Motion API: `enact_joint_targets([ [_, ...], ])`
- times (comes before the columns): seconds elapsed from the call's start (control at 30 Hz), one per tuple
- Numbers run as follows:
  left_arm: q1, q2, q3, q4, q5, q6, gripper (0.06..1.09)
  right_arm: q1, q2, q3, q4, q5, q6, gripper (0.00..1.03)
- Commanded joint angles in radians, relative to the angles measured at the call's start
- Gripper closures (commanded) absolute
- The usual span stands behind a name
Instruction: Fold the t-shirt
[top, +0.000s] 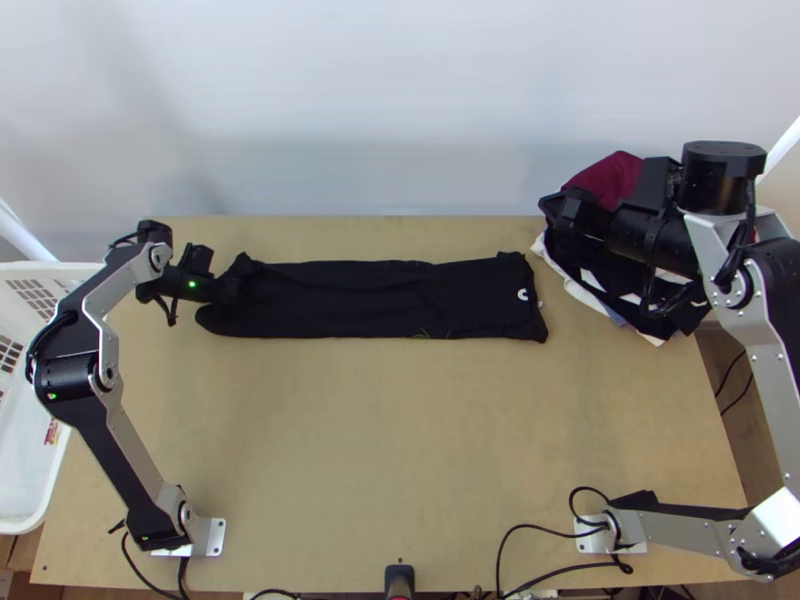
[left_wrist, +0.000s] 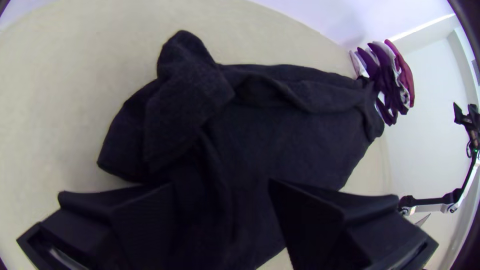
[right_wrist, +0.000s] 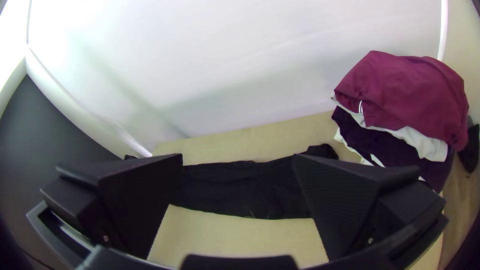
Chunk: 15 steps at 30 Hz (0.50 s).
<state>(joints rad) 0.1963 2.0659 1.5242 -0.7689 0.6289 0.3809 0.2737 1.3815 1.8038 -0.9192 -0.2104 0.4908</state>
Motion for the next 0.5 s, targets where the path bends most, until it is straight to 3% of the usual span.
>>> enact_joint_targets([
  [0.0,-0.008,-0.021,-0.072,-0.035,0.008,-0.019,0.98,-0.001,-0.033,0.023,-0.003,-0.006,0.02,0.04],
  [0.03,0.003,-0.026,-0.078,-0.035,0.008,-0.019,1.05,0.001,-0.035,0.023,-0.003,-0.006,0.02,0.04],
  [0.2,0.112,-0.066,-0.108,-0.044,0.005,0.009,1.05,0.001,-0.045,0.015,-0.003,-0.004,0.017,0.04],
  [0.47,0.367,-0.061,-0.036,-0.158,-0.028,0.151,1.05,-0.01,-0.085,-0.05,0.005,-0.004,0.002,0.04],
])
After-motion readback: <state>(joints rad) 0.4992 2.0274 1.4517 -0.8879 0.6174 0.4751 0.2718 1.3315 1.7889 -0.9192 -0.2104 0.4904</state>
